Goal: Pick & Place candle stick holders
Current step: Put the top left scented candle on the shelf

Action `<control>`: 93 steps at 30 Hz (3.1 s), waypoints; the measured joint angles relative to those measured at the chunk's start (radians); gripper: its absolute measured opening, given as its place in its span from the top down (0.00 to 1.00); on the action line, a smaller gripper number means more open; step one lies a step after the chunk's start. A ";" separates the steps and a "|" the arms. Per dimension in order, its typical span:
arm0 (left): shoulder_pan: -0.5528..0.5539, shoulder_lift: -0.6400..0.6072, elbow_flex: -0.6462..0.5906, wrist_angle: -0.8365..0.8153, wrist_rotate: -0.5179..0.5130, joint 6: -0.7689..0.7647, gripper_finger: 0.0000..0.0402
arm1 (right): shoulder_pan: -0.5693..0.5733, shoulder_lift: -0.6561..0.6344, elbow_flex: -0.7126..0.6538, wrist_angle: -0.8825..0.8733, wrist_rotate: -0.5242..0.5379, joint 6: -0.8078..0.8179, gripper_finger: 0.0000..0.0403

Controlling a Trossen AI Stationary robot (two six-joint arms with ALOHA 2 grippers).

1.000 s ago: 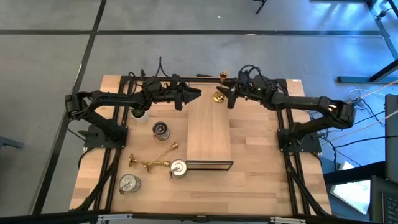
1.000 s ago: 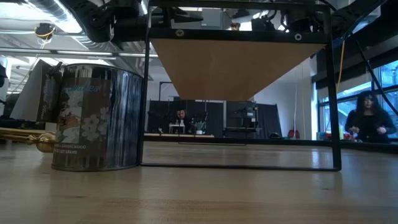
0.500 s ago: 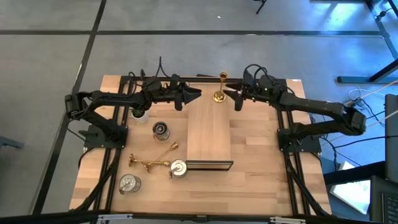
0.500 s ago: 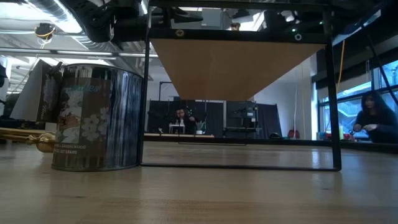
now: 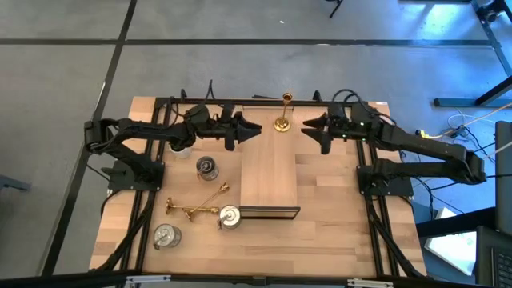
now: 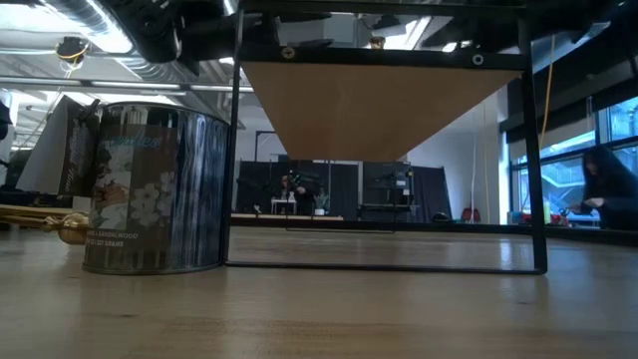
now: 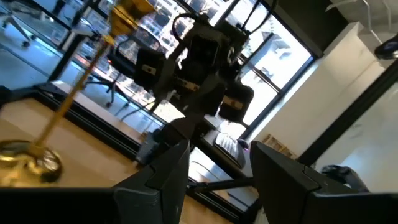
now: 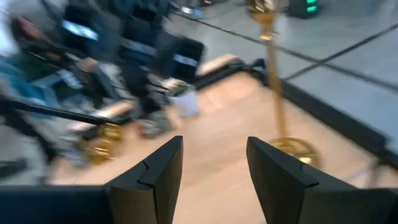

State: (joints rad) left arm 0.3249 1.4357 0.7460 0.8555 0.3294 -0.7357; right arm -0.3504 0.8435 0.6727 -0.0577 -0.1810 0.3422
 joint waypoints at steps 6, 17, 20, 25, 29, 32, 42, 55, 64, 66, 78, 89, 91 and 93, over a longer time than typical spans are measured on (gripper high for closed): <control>-0.041 0.000 0.000 0.000 -0.002 -0.002 0.59 | 0.021 -0.065 0.000 0.017 -0.164 0.157 0.55; -0.086 0.000 0.000 0.165 0.127 -0.180 0.59 | 0.067 -0.076 0.000 0.163 -0.205 0.575 0.55; -0.111 0.000 0.000 0.291 0.137 -0.257 0.59 | 0.085 -0.077 0.000 0.221 -0.156 0.630 0.55; -0.176 0.000 0.000 0.604 0.097 -0.291 0.59 | 0.149 -0.076 0.000 0.327 -0.061 0.603 0.55; -0.222 -0.012 0.005 0.705 0.046 -0.309 0.59 | 0.231 -0.075 0.000 0.360 0.027 0.564 0.55; -0.261 -0.026 0.034 0.713 0.028 -0.317 0.59 | 0.296 -0.065 0.000 0.387 0.091 0.536 0.55; -0.392 -0.052 0.212 0.383 0.282 -0.284 0.59 | 0.503 0.056 0.000 0.633 0.194 0.356 0.55; -0.427 -0.312 0.308 -1.140 -0.009 0.193 0.68 | 0.697 0.191 0.000 0.615 0.416 0.268 0.55; -0.425 -0.385 0.308 -1.929 -0.373 0.104 0.57 | 0.719 0.205 0.000 0.593 0.425 0.302 0.55; -0.410 -0.370 0.308 -1.958 -0.378 0.087 0.53 | 0.719 0.206 0.000 0.577 0.423 0.319 0.55; -0.325 -0.147 0.308 -1.952 -0.401 0.009 0.21 | 0.716 0.205 0.000 0.510 0.424 0.376 0.55; -0.345 0.005 0.335 -1.961 -0.515 0.158 0.13 | 0.716 0.205 0.000 0.510 0.419 0.396 0.55; -0.353 0.005 0.336 -1.959 -0.521 0.164 0.13 | 0.717 0.205 0.000 0.509 0.417 0.402 0.55; -0.358 0.002 0.336 -1.962 -0.521 0.173 0.13 | 0.718 0.205 0.000 0.510 0.417 0.403 0.55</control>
State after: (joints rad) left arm -0.0331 1.4374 1.0824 -1.1069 -0.1916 -0.5624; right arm 0.3676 1.0489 0.6724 0.4519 0.2356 0.7448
